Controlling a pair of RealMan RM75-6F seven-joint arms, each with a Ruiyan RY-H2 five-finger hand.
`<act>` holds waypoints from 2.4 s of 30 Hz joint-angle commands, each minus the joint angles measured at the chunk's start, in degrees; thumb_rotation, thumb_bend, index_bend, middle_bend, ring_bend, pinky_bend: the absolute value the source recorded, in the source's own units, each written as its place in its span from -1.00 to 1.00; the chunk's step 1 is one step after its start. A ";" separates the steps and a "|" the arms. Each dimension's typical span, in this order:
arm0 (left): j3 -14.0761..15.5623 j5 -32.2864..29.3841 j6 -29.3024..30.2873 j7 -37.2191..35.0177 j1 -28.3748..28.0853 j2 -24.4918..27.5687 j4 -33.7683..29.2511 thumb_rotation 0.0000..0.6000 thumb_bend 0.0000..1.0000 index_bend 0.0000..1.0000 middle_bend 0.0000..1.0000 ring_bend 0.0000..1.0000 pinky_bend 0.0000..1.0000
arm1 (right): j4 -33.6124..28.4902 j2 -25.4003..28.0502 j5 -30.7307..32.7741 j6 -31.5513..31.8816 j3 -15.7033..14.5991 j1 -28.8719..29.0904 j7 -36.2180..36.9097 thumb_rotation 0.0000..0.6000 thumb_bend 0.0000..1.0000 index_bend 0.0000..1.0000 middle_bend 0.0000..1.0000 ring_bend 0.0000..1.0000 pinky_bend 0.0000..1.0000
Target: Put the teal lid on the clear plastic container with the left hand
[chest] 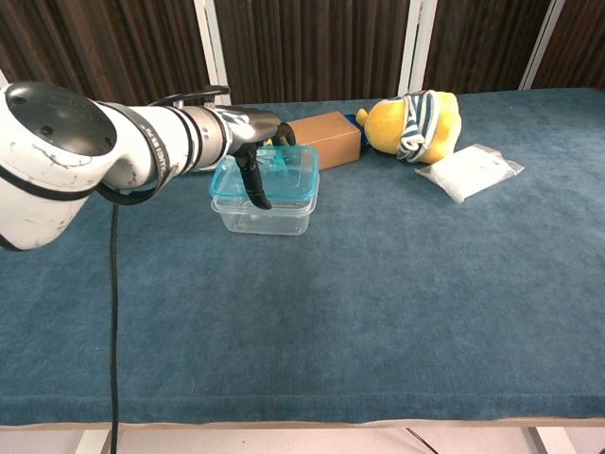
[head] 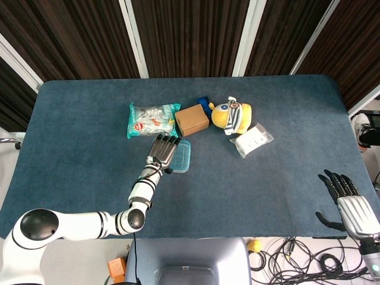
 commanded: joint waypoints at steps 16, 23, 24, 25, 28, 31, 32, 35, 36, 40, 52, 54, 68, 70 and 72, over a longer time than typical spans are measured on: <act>0.52 -3.64 0.31 1.72 -0.73 0.86 -0.67 1.00 -0.55 -0.81 -0.49 -0.68 -0.88 | -0.22 0.01 0.03 0.03 0.00 -0.08 -0.40 1.00 -0.60 -1.00 -1.00 -1.00 -1.00; 0.53 -5.87 -0.17 2.83 -1.39 1.16 -0.99 1.00 -0.57 -0.90 -0.65 -0.85 -0.94 | -0.25 0.12 0.13 -0.04 0.01 -0.09 -0.25 1.00 -0.60 -1.00 -1.00 -1.00 -1.00; 0.50 -5.97 -0.12 2.81 -1.42 1.20 -1.10 1.00 -0.57 -0.91 -0.66 -0.85 -0.94 | -0.22 0.13 0.11 0.03 0.01 -0.12 -0.23 1.00 -0.60 -1.00 -1.00 -1.00 -1.00; 0.50 -6.00 -0.14 2.76 -1.42 1.20 -1.14 1.00 -0.57 -0.92 -0.68 -0.86 -0.94 | -0.21 0.14 0.13 0.05 0.02 -0.14 -0.22 1.00 -0.60 -1.00 -1.00 -1.00 -1.00; 0.51 -5.81 -0.21 2.51 -1.46 1.05 -0.92 1.00 -0.58 -0.97 -0.75 -0.92 -0.95 | -0.23 0.19 0.15 0.05 0.01 -0.17 -0.16 1.00 -0.60 -1.00 -1.00 -1.00 -1.00; 0.56 -5.70 -0.35 2.26 -1.47 0.82 -0.62 1.00 -0.59 -0.99 -0.76 -0.94 -0.95 | -0.21 0.23 0.09 0.15 -0.02 -0.23 -0.12 1.00 -0.60 -1.00 -1.00 -1.00 -1.00; 0.60 -5.53 -0.31 2.21 -1.51 0.67 -0.38 1.00 -0.59 -0.99 -0.76 -0.94 -0.95 | -0.22 0.23 0.06 0.19 -0.02 -0.24 -0.09 1.00 -0.60 -1.00 -1.00 -1.00 -1.00; 0.73 -5.03 -0.14 2.03 -1.52 0.27 0.23 1.00 -0.59 -1.00 -0.76 -0.94 -0.95 | -0.20 0.26 0.00 0.14 -0.06 -0.23 -0.02 1.00 -0.60 -1.00 -1.00 -1.00 -1.00; 0.77 -5.06 -0.17 2.04 -1.50 0.25 0.28 1.00 -0.59 -1.00 -0.76 -0.94 -0.95 | -0.18 0.28 0.00 0.18 -0.05 -0.24 0.05 1.00 -0.60 -1.00 -1.00 -1.00 -1.00; 0.90 -5.77 -0.33 2.51 -1.57 0.46 0.19 1.00 -0.59 -1.00 -0.79 -0.97 -0.96 | -0.10 0.32 0.16 0.27 0.07 -0.27 0.30 1.00 -0.60 -1.00 -1.00 -1.00 -1.00; 0.86 -5.84 0.36 2.78 -1.76 0.95 -0.90 1.00 -0.59 -1.00 -0.89 -1.00 -0.98 | -0.22 0.29 0.09 0.16 0.01 -0.28 0.02 1.00 -0.60 -1.00 -1.00 -1.00 -1.00; 0.89 -6.04 0.38 2.90 -1.82 0.85 -0.74 1.00 -0.59 -1.00 -0.90 -1.00 -0.98 | -0.24 0.30 0.09 0.19 0.02 -0.29 0.01 1.00 -0.60 -1.00 -1.00 -1.00 -1.00; 2.22 -4.64 4.83 5.23 -1.89 3.44 -8.04 1.00 -0.50 -1.00 -0.71 -0.97 -0.98 | -0.19 0.32 0.13 0.26 0.07 -0.34 0.07 1.00 -0.60 -1.00 -1.00 -1.00 -1.00; 2.58 -4.13 6.25 5.44 -1.56 4.08 -9.83 1.00 -0.47 -1.00 -0.64 -0.95 -0.98 | -0.12 0.30 0.03 0.37 -0.05 -0.46 -0.02 1.00 -0.60 -1.00 -1.00 -1.00 -1.00; 3.03 -3.47 7.37 5.19 -0.87 4.79 -11.56 1.00 -0.44 -1.00 -0.56 -0.91 -0.98 | -0.17 0.22 -0.08 0.41 -0.05 -0.45 -0.18 1.00 -0.60 -1.00 -1.00 -1.00 -1.00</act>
